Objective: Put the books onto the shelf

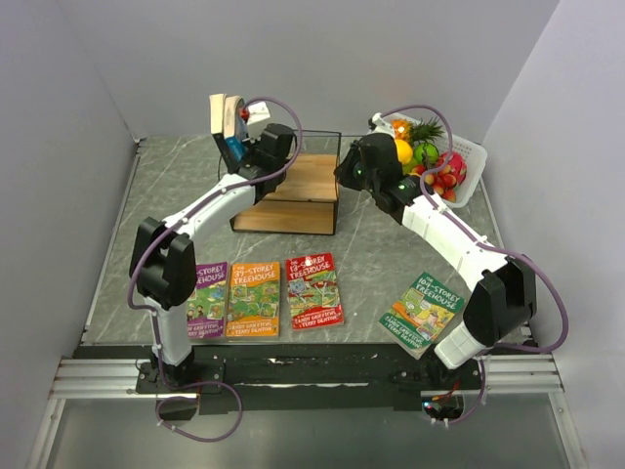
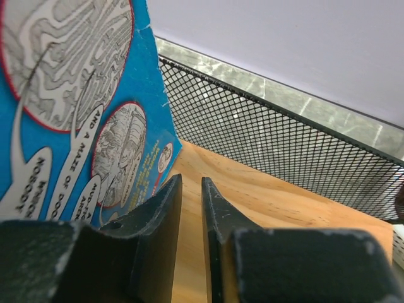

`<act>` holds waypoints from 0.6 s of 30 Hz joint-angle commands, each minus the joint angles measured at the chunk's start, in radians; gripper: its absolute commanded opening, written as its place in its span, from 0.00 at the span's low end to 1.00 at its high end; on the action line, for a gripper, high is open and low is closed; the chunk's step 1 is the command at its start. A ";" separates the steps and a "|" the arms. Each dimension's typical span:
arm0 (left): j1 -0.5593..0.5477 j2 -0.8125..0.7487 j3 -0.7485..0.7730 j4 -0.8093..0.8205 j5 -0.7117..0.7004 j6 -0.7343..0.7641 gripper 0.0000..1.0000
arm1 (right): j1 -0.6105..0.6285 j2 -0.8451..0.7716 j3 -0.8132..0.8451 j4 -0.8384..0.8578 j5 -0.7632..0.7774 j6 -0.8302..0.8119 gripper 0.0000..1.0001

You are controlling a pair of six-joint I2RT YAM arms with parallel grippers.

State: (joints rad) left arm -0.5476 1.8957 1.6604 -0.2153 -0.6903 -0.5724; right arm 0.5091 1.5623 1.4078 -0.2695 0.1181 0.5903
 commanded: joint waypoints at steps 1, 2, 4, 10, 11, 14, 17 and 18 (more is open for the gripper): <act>-0.054 0.009 -0.008 0.079 -0.101 0.071 0.24 | -0.026 0.019 -0.007 0.013 0.012 0.011 0.15; -0.067 0.009 -0.020 0.100 -0.123 0.097 0.24 | -0.026 0.019 -0.007 0.013 0.011 0.013 0.15; -0.103 0.013 -0.025 0.140 -0.161 0.155 0.25 | -0.026 0.021 -0.004 0.012 0.009 0.014 0.15; -0.117 0.048 0.009 0.100 -0.166 0.141 0.25 | -0.026 0.016 -0.004 0.010 0.011 0.014 0.15; -0.115 0.051 0.009 0.097 -0.167 0.140 0.25 | -0.027 0.016 -0.004 0.012 0.012 0.013 0.15; -0.117 0.066 0.012 0.087 -0.182 0.132 0.25 | -0.030 0.016 -0.007 0.012 0.011 0.014 0.15; -0.115 0.097 0.036 0.044 -0.221 0.118 0.25 | -0.032 0.019 -0.012 0.018 0.003 0.020 0.15; -0.115 0.108 0.045 0.022 -0.250 0.103 0.26 | -0.032 0.021 -0.009 0.016 0.003 0.022 0.15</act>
State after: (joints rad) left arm -0.6659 1.9720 1.6447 -0.1482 -0.8429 -0.4500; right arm 0.4980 1.5623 1.4044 -0.2642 0.0944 0.6094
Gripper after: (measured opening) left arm 0.254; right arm 0.149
